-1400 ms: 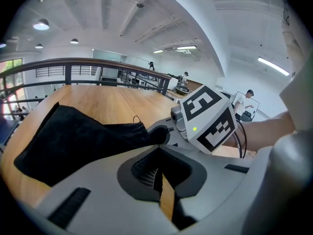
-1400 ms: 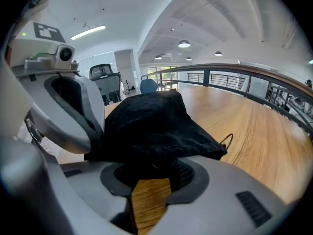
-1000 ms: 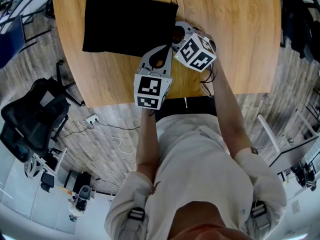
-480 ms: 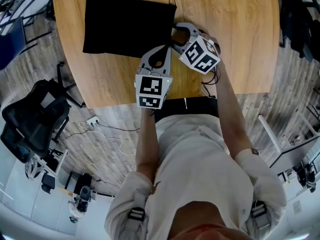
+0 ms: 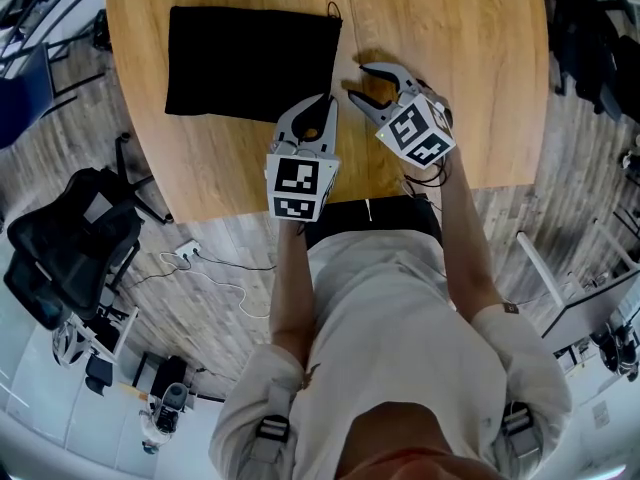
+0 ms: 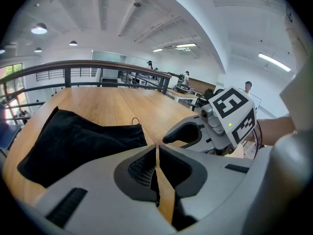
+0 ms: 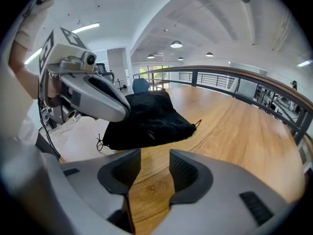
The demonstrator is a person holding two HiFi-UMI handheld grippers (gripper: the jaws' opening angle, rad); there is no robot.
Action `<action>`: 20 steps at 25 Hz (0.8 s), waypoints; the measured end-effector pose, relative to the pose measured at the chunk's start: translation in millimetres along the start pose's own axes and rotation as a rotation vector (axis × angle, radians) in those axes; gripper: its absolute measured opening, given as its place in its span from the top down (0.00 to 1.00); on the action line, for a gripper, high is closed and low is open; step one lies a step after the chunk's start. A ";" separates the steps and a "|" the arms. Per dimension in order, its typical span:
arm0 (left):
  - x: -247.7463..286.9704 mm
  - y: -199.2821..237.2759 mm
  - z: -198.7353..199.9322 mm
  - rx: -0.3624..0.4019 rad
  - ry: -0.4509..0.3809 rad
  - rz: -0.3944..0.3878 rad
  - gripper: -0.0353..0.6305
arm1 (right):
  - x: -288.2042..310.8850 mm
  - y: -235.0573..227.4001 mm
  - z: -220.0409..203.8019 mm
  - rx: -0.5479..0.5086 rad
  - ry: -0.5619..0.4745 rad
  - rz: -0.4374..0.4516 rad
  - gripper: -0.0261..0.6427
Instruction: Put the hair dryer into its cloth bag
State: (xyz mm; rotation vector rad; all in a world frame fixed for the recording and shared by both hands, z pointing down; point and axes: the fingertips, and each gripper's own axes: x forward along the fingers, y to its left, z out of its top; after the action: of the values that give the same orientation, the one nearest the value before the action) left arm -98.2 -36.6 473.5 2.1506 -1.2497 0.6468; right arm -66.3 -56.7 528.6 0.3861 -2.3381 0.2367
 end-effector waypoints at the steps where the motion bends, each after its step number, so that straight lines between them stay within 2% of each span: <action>1: -0.5 -0.3 1.1 0.002 -0.003 0.001 0.92 | -5.3 -0.7 0.3 0.006 -0.008 -0.010 0.68; 11: -10.1 -9.1 30.7 0.032 -0.064 0.014 0.92 | -70.0 -19.1 32.1 0.039 -0.142 -0.118 0.86; 20: -29.8 -17.2 76.1 0.090 -0.158 -0.009 0.92 | -123.7 -24.2 73.4 0.097 -0.268 -0.188 0.92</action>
State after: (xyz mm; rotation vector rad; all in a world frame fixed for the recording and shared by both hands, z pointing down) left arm -86.8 -63.0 395.1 2.3177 -1.3140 0.5478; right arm -21.5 -74.5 390.9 0.7196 -2.5370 0.2184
